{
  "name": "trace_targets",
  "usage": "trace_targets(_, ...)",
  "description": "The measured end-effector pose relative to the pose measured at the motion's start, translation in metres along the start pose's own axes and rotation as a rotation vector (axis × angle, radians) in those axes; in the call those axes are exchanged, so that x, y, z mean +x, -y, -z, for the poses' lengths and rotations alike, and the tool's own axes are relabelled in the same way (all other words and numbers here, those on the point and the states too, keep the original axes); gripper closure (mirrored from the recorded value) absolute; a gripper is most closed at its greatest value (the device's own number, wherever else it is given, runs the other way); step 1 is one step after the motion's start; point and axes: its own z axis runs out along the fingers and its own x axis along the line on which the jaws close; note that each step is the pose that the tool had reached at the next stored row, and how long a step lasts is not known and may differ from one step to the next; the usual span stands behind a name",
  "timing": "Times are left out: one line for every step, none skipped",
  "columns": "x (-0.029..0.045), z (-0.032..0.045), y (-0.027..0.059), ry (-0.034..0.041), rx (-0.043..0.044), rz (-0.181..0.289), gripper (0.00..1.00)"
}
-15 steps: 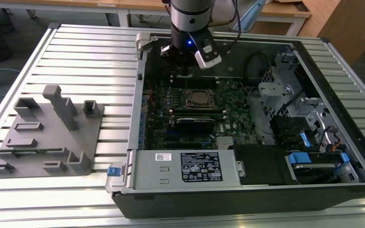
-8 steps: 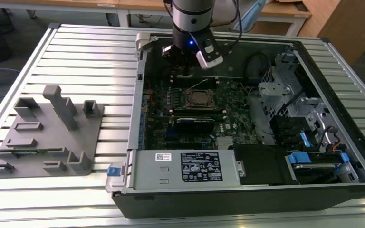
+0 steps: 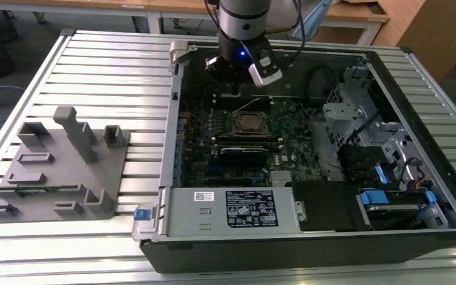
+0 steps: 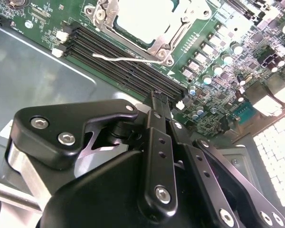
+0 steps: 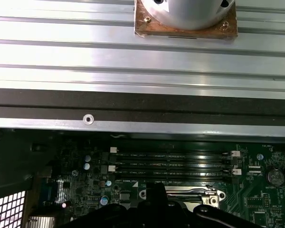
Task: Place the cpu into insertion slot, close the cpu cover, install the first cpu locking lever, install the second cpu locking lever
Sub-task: 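Install the first cpu locking lever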
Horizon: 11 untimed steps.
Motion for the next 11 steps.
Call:
trace_targets(-0.0004, 0.0000, 0.0000, 0.0000, 0.0001, 0.000, 0.89)
trace_targets(-0.0007, 0.0000, 0.0000, 0.0000, 0.0000, 0.000, 0.89)
trace_targets(-0.0008, -0.0001, 0.0000, 0.0001, 0.0000, 0.000, 0.89)
trace_targets(-0.0008, 0.0000, 0.0000, 0.0001, 0.0001, 0.000, 0.89)
trace_targets(-0.0008, 0.0000, 0.0000, 0.0001, 0.0000, 0.000, 0.89)
trace_targets(-0.0009, 0.0000, 0.0000, 0.0000, 0.0001, 0.000, 0.89)
trace_targets(-0.0009, -0.0001, 0.0000, 0.0000, 0.0000, 0.000, 0.89)
trace_targets(-0.0009, -0.0001, 0.0000, 0.0000, 0.0000, 0.000, 0.89)
trace_targets(-0.0010, -0.0001, 0.0000, 0.0001, 0.0000, 0.000, 0.89)
trace_targets(-0.0013, -0.0003, 0.0000, 0.0001, -0.0001, 0.000, 0.89)
trace_targets(-0.0015, -0.0006, 0.0000, 0.0001, -0.0002, 0.000, 0.89)
